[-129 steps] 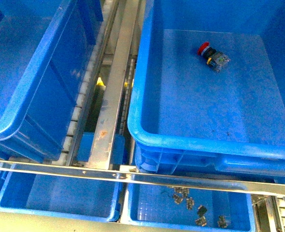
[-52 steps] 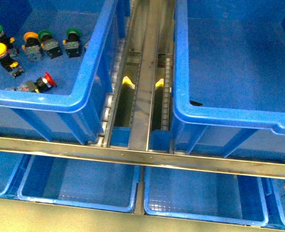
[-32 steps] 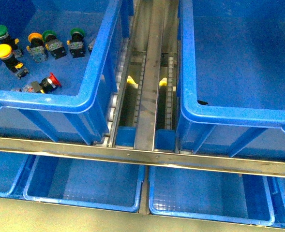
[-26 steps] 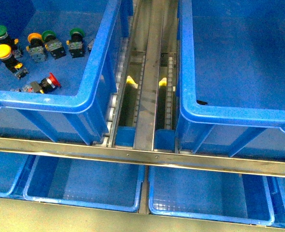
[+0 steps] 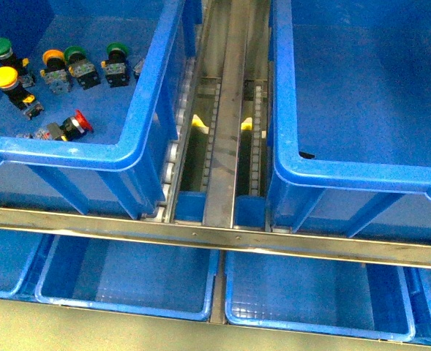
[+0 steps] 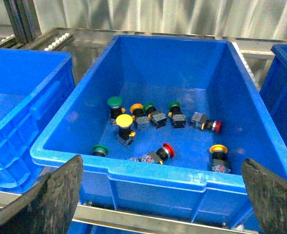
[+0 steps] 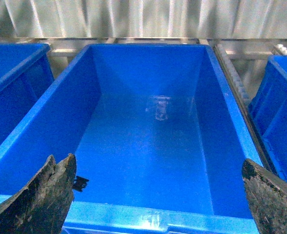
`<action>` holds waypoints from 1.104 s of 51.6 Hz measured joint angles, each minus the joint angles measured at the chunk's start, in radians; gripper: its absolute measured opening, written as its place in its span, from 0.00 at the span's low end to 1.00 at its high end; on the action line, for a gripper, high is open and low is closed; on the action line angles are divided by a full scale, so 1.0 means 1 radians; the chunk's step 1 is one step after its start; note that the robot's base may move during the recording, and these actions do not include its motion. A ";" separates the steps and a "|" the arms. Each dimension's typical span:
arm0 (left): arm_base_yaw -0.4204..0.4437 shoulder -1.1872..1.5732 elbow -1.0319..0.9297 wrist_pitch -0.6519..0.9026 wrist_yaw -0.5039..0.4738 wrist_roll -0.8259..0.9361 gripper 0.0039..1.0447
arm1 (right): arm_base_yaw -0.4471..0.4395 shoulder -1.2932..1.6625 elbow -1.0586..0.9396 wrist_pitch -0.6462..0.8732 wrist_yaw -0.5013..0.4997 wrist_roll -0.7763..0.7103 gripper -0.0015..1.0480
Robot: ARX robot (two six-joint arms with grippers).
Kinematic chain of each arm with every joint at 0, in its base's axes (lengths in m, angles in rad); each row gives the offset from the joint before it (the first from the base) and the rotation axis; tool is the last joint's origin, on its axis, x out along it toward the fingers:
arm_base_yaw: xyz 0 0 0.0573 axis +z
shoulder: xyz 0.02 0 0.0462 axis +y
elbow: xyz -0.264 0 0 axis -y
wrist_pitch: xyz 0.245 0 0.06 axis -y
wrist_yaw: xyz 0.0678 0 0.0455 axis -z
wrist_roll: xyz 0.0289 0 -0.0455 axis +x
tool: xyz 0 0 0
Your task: Pick red and yellow buttons and place in box
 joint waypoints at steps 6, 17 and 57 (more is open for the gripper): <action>-0.006 0.119 0.080 -0.162 -0.080 -0.082 0.93 | 0.000 0.000 0.000 0.000 0.001 0.000 0.94; 0.006 0.808 0.551 -0.031 -0.165 -0.243 0.93 | 0.000 0.000 0.000 0.000 0.001 0.000 0.94; -0.034 1.875 1.022 0.252 -0.323 -0.367 0.93 | 0.000 0.000 0.000 0.000 0.000 0.000 0.94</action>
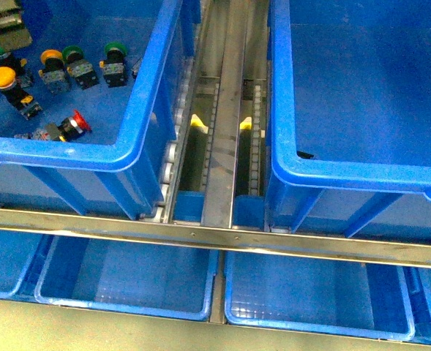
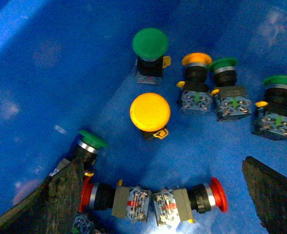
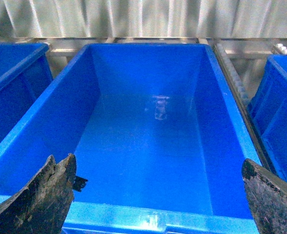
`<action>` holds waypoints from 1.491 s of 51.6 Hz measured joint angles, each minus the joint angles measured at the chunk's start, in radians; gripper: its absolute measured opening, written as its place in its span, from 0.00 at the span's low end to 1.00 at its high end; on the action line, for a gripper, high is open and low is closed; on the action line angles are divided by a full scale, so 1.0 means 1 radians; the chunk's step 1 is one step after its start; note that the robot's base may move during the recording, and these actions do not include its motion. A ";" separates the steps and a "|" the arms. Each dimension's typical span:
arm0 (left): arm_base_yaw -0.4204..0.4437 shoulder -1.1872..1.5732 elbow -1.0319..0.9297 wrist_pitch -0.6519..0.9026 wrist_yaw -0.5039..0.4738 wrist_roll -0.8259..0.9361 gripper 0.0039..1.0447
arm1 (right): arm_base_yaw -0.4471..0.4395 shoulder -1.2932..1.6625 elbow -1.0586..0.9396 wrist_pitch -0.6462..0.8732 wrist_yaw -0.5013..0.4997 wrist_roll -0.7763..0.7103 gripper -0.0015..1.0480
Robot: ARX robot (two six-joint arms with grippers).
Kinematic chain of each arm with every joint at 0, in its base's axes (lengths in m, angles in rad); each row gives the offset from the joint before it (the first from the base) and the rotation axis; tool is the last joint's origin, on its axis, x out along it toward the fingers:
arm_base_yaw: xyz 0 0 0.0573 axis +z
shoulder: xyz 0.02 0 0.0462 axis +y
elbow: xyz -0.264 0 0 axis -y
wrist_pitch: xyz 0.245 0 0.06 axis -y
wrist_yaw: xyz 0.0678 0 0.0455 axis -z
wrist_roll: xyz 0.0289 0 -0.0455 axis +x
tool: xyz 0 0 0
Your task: Pick red and yellow buttons and place in box
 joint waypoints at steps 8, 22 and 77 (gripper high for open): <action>0.035 0.124 0.073 0.018 0.005 -0.009 0.93 | 0.000 0.000 0.000 0.000 0.000 0.000 0.94; 0.049 0.294 0.235 0.006 0.036 -0.012 0.93 | 0.000 0.000 0.000 0.000 0.000 0.000 0.94; 0.095 0.366 0.304 -0.003 0.063 -0.024 0.91 | 0.000 0.000 0.000 0.000 0.000 0.000 0.94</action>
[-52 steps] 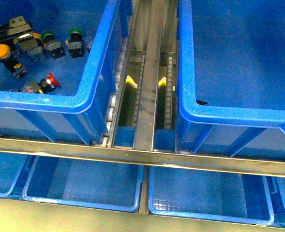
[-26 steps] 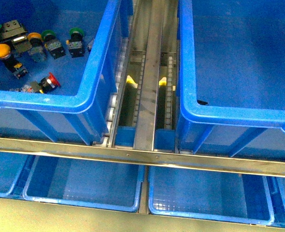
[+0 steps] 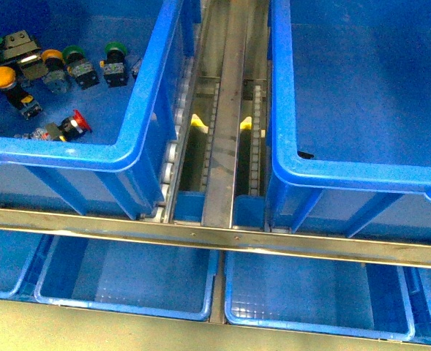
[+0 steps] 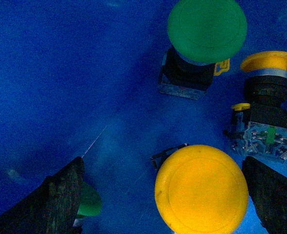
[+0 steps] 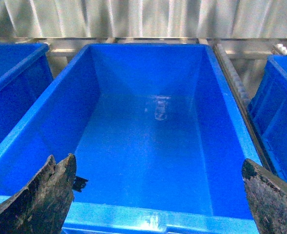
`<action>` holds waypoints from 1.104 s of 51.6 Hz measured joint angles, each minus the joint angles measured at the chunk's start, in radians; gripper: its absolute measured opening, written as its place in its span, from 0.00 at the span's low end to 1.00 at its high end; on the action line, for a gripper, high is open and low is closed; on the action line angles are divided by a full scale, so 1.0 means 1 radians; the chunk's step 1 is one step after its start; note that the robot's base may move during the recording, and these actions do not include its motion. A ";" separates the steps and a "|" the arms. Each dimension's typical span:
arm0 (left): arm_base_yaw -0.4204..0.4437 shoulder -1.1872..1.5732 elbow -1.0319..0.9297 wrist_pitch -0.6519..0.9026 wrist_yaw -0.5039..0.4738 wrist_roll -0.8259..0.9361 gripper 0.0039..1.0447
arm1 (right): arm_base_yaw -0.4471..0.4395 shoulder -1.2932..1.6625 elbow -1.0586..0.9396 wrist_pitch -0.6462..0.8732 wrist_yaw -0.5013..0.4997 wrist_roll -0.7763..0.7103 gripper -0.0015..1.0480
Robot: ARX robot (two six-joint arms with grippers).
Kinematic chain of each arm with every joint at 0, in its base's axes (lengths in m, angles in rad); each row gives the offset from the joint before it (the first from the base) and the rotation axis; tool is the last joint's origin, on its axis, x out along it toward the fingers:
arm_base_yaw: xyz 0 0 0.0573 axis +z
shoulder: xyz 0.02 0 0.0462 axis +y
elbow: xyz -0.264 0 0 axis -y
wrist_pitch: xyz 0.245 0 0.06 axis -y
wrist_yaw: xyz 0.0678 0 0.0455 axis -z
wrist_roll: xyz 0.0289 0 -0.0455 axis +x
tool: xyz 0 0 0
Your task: Pick red and yellow buttons and place in box
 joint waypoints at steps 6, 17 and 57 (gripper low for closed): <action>0.001 0.002 0.000 0.000 0.000 -0.003 0.75 | 0.000 0.000 0.000 0.000 0.000 0.000 0.94; 0.001 0.004 0.000 0.001 0.000 -0.004 0.45 | 0.000 0.000 0.000 0.000 0.000 0.000 0.94; 0.034 -0.432 -0.328 0.018 0.302 -0.227 0.32 | 0.000 0.000 0.000 0.000 0.000 0.000 0.94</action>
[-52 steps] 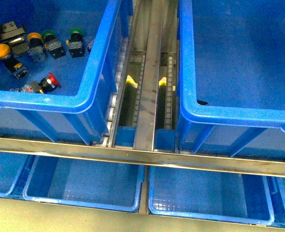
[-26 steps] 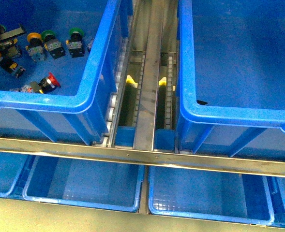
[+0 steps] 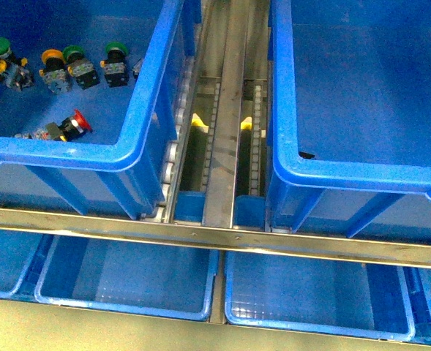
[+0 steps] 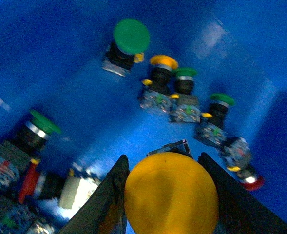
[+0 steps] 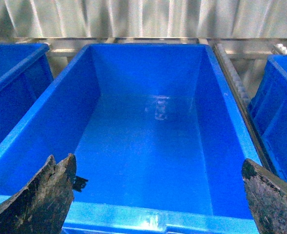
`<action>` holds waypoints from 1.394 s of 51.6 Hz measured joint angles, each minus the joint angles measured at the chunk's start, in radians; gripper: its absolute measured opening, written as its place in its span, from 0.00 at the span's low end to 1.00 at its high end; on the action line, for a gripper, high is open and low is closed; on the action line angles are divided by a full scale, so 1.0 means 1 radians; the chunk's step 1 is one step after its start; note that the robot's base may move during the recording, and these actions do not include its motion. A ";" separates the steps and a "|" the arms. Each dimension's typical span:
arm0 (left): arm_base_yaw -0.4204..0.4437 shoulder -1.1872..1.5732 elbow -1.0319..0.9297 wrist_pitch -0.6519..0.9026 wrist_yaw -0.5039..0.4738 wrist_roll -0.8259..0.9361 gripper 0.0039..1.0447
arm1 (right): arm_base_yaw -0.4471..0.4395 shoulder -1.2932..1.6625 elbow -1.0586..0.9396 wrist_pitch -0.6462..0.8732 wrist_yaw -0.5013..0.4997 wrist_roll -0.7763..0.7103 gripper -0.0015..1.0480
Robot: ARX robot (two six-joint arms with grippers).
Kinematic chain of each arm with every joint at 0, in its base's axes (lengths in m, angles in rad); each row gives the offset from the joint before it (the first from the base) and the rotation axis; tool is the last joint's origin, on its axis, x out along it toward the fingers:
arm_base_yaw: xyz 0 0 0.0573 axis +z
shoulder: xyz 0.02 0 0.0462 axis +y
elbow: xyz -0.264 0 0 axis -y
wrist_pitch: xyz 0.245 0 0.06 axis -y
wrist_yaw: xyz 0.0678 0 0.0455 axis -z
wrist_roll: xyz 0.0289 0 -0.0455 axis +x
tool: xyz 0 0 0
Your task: Pick red and yellow buttons and place in box
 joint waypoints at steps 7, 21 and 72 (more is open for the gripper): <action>-0.019 -0.120 -0.071 -0.053 0.090 -0.082 0.32 | 0.000 0.000 0.000 0.000 0.000 0.000 0.94; -0.272 -0.272 -0.047 -0.114 0.245 -0.301 0.32 | 0.000 0.000 0.000 0.000 0.000 0.000 0.94; -0.695 -0.119 0.147 -0.189 0.213 -0.447 0.32 | 0.000 0.000 0.000 0.000 0.000 0.000 0.94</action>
